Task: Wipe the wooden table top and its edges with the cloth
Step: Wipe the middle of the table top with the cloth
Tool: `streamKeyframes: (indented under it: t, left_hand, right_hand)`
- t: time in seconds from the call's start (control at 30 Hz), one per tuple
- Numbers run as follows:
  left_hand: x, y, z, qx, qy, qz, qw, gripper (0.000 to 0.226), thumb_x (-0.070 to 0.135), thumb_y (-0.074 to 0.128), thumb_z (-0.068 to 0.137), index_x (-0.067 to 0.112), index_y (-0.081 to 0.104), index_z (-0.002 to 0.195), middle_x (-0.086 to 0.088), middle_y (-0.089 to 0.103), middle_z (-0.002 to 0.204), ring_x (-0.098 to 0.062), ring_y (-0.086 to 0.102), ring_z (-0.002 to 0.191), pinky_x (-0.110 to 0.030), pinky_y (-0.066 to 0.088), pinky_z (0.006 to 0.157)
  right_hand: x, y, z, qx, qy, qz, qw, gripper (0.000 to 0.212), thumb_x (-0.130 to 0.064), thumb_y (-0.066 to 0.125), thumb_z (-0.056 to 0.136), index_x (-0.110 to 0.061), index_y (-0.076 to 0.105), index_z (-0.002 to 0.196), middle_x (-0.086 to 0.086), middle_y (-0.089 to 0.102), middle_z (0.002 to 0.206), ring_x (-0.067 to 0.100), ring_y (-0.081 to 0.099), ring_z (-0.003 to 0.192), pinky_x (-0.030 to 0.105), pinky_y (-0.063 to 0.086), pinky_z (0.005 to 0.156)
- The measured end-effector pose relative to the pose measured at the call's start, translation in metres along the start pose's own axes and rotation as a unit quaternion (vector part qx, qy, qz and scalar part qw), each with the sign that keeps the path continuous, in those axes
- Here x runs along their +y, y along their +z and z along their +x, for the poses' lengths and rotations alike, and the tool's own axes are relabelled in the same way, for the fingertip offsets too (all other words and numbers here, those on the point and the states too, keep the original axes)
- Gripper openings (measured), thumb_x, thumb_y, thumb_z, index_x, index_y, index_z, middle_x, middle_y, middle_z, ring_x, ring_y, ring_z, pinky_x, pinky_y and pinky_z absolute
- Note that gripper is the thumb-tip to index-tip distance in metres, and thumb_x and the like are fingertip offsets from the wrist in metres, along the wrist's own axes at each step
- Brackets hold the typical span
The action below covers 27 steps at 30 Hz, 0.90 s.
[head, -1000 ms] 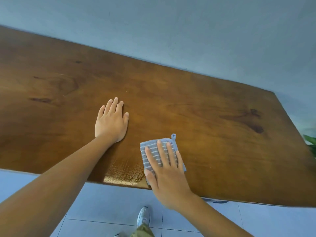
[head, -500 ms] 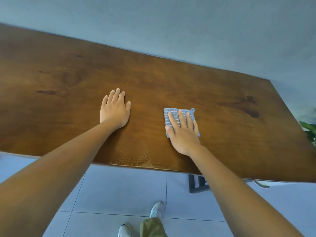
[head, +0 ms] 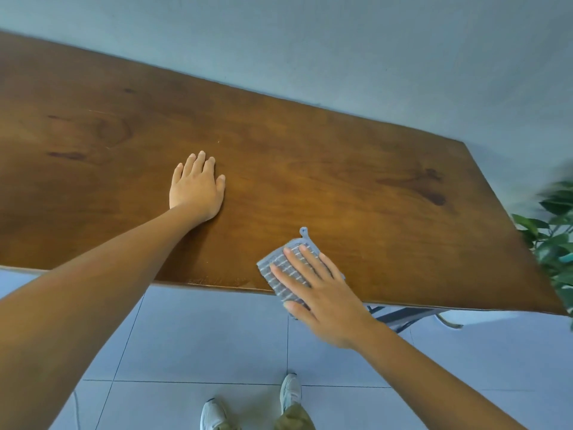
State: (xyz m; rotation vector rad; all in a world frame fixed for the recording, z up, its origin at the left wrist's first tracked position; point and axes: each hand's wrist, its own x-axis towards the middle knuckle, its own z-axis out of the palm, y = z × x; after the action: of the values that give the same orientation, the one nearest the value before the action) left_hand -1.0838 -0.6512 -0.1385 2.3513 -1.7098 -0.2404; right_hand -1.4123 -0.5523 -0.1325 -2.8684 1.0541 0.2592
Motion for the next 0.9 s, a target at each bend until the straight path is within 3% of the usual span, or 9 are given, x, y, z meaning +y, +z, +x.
streamKeyframes:
  t: [0.1, 0.27, 0.47, 0.6, 0.73, 0.83, 0.9]
  left_hand:
    - [-0.001, 0.0, 0.001, 0.0, 0.004, -0.001, 1.0, 0.061, 0.047, 0.023, 0.109, 0.017, 0.02, 0.162, -0.004, 0.012, 0.171, -0.023, 0.006, 0.158, -0.044, 0.008, 0.128]
    - [-0.002, -0.001, 0.003, -0.01, 0.014, 0.007, 1.0, 0.061, 0.047, 0.024, 0.109, 0.017, 0.021, 0.162, -0.006, 0.013, 0.171, -0.026, 0.007, 0.158, -0.046, 0.009, 0.128]
    - [0.01, -0.005, 0.006, 0.006, 0.018, 0.016, 1.0, 0.058, 0.045, 0.031, 0.108, 0.013, 0.035, 0.156, -0.012, 0.024, 0.167, -0.031, 0.018, 0.156, -0.048, 0.016, 0.127]
    - [0.038, -0.007, 0.008, 0.005, 0.036, -0.011, 0.999, 0.057, 0.045, 0.035, 0.108, 0.011, 0.04, 0.154, -0.012, 0.029, 0.166, -0.03, 0.023, 0.154, -0.047, 0.019, 0.126]
    - [0.072, -0.001, 0.013, -0.013, 0.07, -0.036, 0.997, 0.059, 0.048, 0.037, 0.107, 0.013, 0.039, 0.154, -0.01, 0.029, 0.166, -0.028, 0.024, 0.154, -0.045, 0.021, 0.126]
    - [0.094, 0.005, 0.018, -0.027, 0.086, -0.043, 0.995, 0.062, 0.051, 0.037, 0.106, 0.015, 0.035, 0.157, -0.008, 0.026, 0.167, -0.026, 0.021, 0.155, -0.043, 0.019, 0.127]
    - [0.105, 0.009, 0.023, -0.036, 0.099, -0.041, 0.994, 0.064, 0.053, 0.035, 0.106, 0.017, 0.03, 0.159, -0.006, 0.023, 0.169, -0.024, 0.017, 0.156, -0.042, 0.017, 0.127]
  right_hand:
    - [0.046, -0.01, -0.014, -0.029, 0.03, -0.003, 0.999, 0.057, -0.06, 0.004, 0.105, -0.046, -0.012, 0.158, -0.011, -0.022, 0.168, 0.012, -0.027, 0.152, 0.043, -0.009, 0.125]
    - [0.105, -0.017, -0.001, -0.062, 0.185, 0.057, 0.979, 0.057, -0.065, -0.005, 0.098, -0.054, -0.022, 0.151, -0.014, -0.027, 0.166, 0.009, -0.03, 0.15, 0.041, -0.013, 0.124]
    - [0.08, -0.015, 0.028, -0.034, 0.334, 0.106, 0.936, 0.061, -0.06, 0.0, 0.103, -0.042, -0.015, 0.159, -0.002, -0.02, 0.169, 0.022, -0.022, 0.154, 0.046, -0.013, 0.124]
    - [0.046, 0.001, 0.008, -0.003, 0.273, 0.072, 0.959, 0.061, -0.058, -0.006, 0.102, -0.039, -0.019, 0.158, 0.001, -0.018, 0.17, 0.026, -0.022, 0.155, 0.051, -0.005, 0.125]
    - [0.038, 0.014, -0.033, 0.024, 0.152, 0.018, 0.988, 0.061, -0.056, 0.005, 0.107, -0.034, 0.002, 0.163, 0.002, 0.002, 0.171, 0.027, -0.002, 0.158, 0.05, 0.01, 0.123]
    - [0.058, 0.017, -0.055, -0.003, 0.069, -0.016, 0.997, 0.059, -0.054, 0.019, 0.109, -0.036, 0.002, 0.163, -0.002, 0.001, 0.172, 0.023, -0.002, 0.158, 0.048, 0.01, 0.121]
    - [0.077, 0.011, -0.059, -0.022, 0.032, -0.023, 0.999, 0.058, -0.055, 0.018, 0.109, -0.04, -0.001, 0.162, -0.006, -0.005, 0.171, 0.02, -0.007, 0.158, 0.046, 0.004, 0.123]
